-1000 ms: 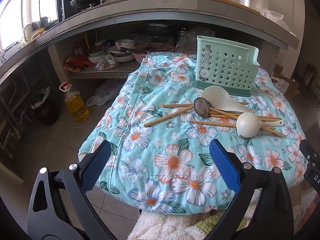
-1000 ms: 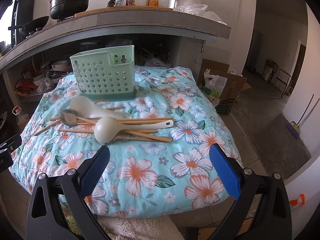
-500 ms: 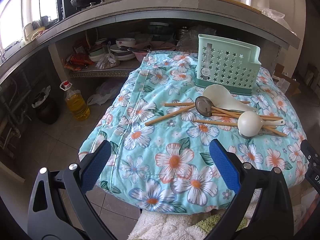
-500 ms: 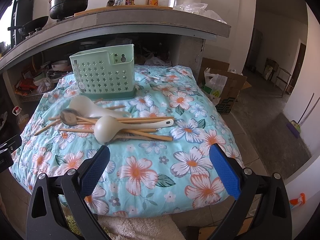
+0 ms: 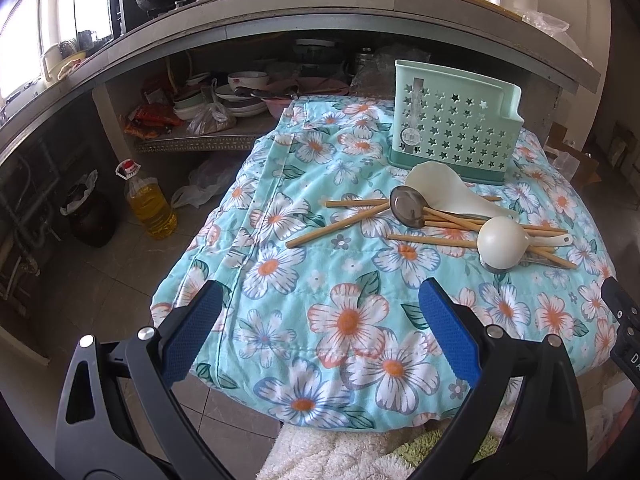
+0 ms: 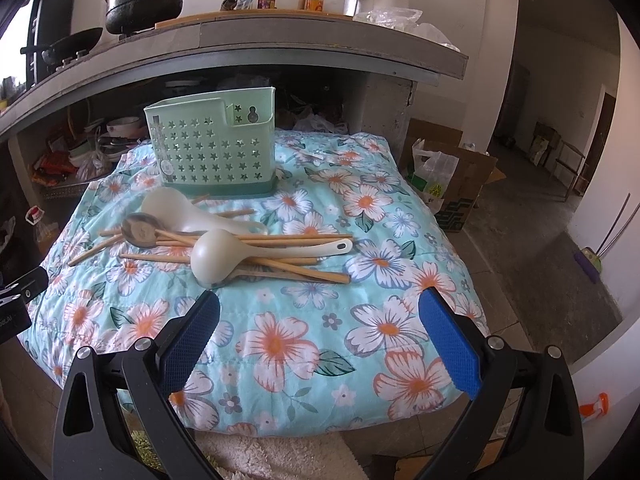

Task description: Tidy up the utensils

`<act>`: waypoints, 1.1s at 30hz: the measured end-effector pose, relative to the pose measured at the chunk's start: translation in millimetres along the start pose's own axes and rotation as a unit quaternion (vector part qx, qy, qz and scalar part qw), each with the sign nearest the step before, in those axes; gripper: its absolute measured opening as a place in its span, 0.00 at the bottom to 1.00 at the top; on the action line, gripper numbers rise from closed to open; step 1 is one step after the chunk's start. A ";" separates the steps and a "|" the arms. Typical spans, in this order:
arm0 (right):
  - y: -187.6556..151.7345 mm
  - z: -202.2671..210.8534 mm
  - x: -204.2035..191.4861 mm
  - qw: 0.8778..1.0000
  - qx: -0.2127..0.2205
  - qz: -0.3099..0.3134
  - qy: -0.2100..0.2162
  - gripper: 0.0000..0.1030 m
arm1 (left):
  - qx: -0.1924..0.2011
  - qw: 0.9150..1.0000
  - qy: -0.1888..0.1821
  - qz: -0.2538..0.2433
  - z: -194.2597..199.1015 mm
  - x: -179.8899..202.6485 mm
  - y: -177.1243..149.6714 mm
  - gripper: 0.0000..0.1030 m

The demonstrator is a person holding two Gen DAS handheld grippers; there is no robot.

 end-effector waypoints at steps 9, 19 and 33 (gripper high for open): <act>-26.4 -37.7 -4.6 0.999 -0.043 0.019 0.006 0.94 | -0.060 0.995 -0.006 -0.081 -66.6 37.0 -4.8 0.92; -41.7 -70.3 -4.5 0.997 -0.068 0.022 0.038 0.94 | -0.052 0.997 -0.049 -0.033 -86.6 29.5 -23.8 0.93; -51.1 -76.6 7.2 0.990 -0.091 0.006 0.112 0.94 | -0.065 0.995 -0.026 -0.069 -79.6 39.6 -9.1 0.93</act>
Point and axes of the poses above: each gripper's, at about its wrist camera, not at the fingertips, and z roughly against the way its jaws point, x to its right, y to its top, the point moved 4 cm from there along -z, roughly the way its jaws point, and after that the axes turned 12 degrees about -z, right-handed, at the moved point
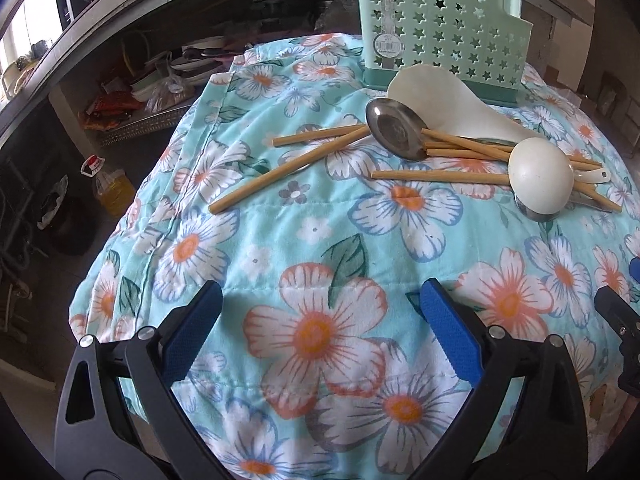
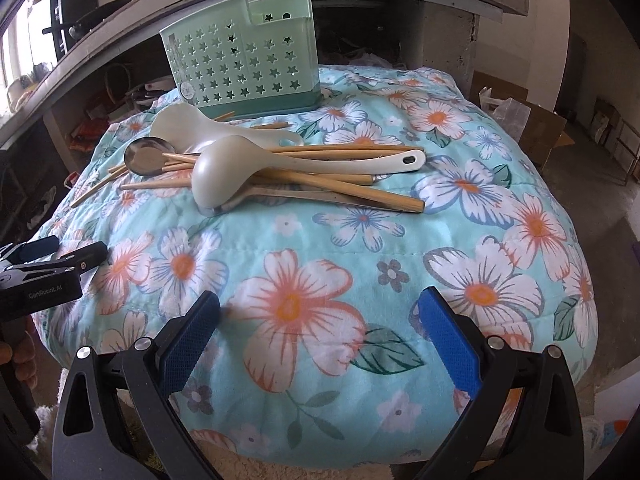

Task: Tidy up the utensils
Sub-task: 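Reach the left gripper to the white round-headed ladle and grasp it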

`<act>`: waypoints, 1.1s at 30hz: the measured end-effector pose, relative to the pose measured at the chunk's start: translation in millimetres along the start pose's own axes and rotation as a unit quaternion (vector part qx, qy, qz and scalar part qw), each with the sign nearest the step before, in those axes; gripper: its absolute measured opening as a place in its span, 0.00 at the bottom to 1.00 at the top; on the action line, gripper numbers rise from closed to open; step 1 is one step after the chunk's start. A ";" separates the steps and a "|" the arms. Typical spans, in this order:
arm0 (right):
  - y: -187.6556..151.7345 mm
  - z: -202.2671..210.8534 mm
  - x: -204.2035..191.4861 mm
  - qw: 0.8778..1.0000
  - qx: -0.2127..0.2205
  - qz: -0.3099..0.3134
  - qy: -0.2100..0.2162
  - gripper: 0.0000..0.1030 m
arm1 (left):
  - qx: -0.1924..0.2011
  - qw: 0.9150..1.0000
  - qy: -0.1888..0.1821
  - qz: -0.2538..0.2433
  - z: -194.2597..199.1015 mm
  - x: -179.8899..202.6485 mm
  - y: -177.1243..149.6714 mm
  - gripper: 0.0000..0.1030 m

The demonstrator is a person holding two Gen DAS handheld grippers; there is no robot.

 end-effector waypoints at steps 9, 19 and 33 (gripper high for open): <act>5.3 7.5 15.1 1.000 0.014 0.006 0.005 0.94 | 0.108 0.979 -0.079 -0.155 30.5 84.9 60.2 0.86; 14.9 3.4 41.6 1.000 0.020 -0.014 0.000 0.94 | 0.074 0.957 -0.141 -0.244 0.8 136.1 78.4 0.52; 14.8 -1.2 41.6 1.000 0.017 -0.008 0.000 0.94 | 0.119 0.962 -0.150 -0.195 9.9 114.9 114.6 0.26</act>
Point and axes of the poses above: each gripper's, at about its wrist camera, not at the fingertips, and z roughly against the way its jaws point, x to its right, y to its top, the point moved 4 cm from there along -z, roughly the way its jaws point, and after that the axes turned 12 degrees about -z, right-handed, at the moved point
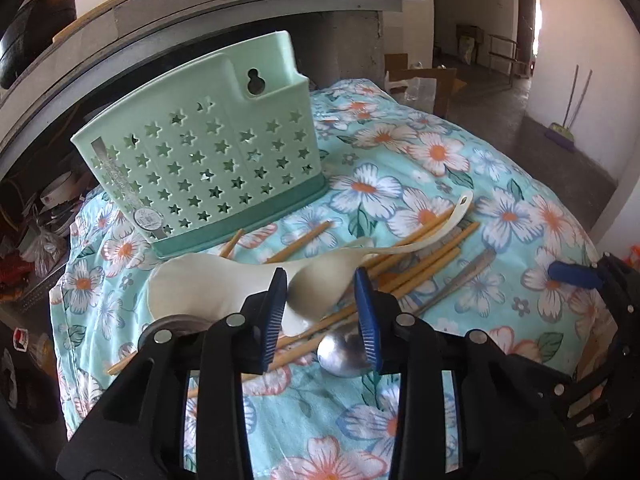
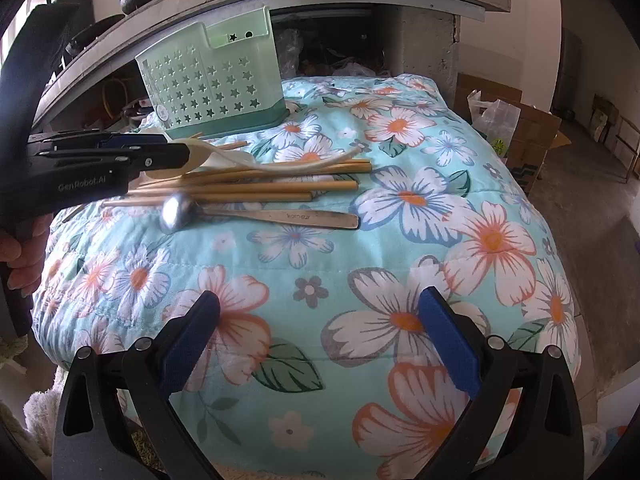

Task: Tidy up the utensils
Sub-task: 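Reach the left gripper to the white round-headed ladle and grasp it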

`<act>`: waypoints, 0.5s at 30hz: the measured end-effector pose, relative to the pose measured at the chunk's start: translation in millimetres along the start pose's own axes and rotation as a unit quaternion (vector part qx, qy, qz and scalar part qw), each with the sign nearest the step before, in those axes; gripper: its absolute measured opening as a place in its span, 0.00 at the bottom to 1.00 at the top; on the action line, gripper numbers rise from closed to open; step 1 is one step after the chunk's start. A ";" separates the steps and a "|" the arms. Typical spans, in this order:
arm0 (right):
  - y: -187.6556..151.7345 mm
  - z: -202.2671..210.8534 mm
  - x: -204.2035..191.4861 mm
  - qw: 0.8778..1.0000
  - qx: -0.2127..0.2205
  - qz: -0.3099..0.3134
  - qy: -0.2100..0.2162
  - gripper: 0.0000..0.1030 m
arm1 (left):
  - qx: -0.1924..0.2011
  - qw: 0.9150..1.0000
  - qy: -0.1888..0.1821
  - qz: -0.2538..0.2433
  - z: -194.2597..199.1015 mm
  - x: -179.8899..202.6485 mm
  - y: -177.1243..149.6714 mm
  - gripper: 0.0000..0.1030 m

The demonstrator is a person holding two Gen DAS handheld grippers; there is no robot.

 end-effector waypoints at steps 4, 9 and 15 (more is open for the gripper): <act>0.8 0.2 0.2 1.000 -0.002 -0.003 0.001 0.94 | -0.009 0.998 -0.016 0.054 -13.9 -13.4 -3.1 0.18; 1.5 0.6 0.5 1.000 -0.005 -0.006 0.004 0.94 | -0.021 0.996 -0.042 0.081 -22.1 -11.9 -13.6 0.18; 0.9 -0.1 1.3 1.000 -0.010 -0.011 0.002 0.94 | 0.000 0.993 -0.041 0.113 -14.2 -13.6 -21.0 0.12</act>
Point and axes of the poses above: each gripper's, at about its wrist camera, not at the fingertips, and z roughly against the way its jaws point, x to its right, y to its top, the point moved 4 cm from there along -z, roughly the way its jaws point, and after that the axes turned 12 degrees about -z, right-handed, at the moved point
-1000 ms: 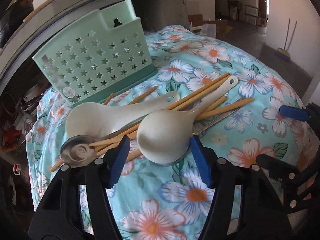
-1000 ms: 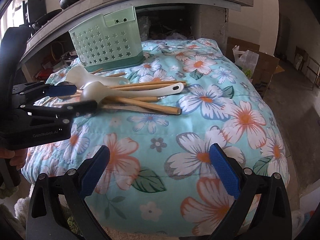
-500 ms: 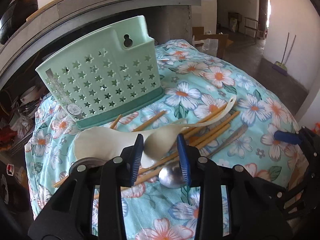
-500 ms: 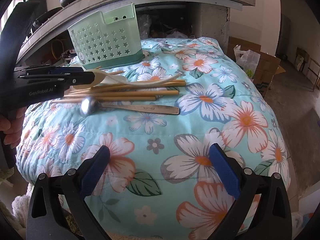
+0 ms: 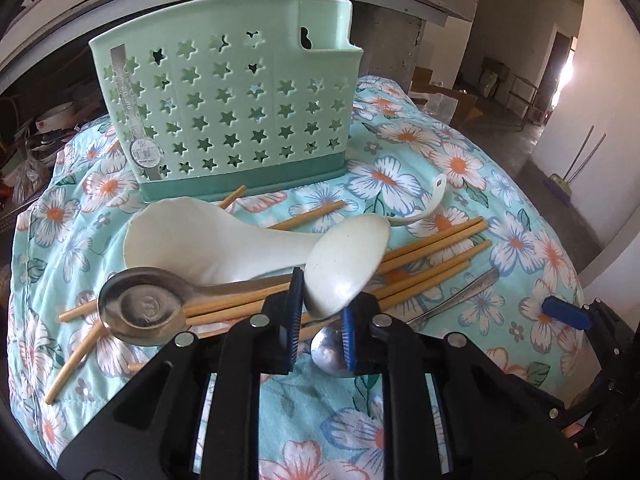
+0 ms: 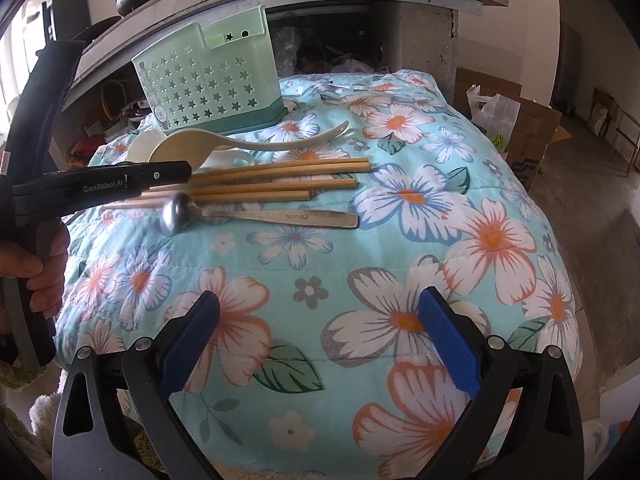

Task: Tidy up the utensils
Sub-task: 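Reach the left gripper to the white round-headed ladle and grasp it, then grasp a metal spoon with the right gripper while the left gripper lifts the white ladle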

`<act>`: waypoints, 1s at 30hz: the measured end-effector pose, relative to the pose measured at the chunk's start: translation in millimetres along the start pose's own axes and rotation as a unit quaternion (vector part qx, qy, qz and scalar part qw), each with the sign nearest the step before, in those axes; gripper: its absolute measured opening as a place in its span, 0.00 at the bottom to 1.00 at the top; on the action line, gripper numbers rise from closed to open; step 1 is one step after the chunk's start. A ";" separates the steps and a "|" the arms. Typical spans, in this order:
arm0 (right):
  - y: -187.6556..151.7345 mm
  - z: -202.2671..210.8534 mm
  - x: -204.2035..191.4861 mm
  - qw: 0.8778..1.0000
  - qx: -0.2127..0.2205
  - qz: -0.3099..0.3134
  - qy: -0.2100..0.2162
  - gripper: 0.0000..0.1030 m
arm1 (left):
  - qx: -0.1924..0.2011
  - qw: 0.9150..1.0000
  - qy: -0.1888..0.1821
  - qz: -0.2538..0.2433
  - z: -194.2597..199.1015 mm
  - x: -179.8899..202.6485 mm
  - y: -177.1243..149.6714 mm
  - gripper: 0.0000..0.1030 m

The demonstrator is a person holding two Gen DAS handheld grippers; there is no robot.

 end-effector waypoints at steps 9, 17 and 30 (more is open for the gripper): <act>-2.1 7.1 -2.0 1.000 0.021 0.010 -0.007 0.93 | 0.051 0.998 0.007 0.030 28.8 -12.4 7.8 0.03; 3.0 33.0 -39.2 0.989 0.085 0.125 0.002 0.67 | 0.097 0.993 0.023 0.061 73.6 -23.8 4.8 0.03; -11.0 -28.2 -108.2 0.919 0.062 0.384 -0.064 0.29 | 0.135 0.980 0.079 0.120 141.7 -62.0 -29.3 0.03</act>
Point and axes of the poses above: each gripper's, at about its wrist camera, not at the fingertips, and z roughly against the way its jaws point, x to its right, y to its top, the point moved 4 cm from there along -z, roughly the way its jaws point, and after that the axes turned 12 degrees about -z, right-handed, at the moved point
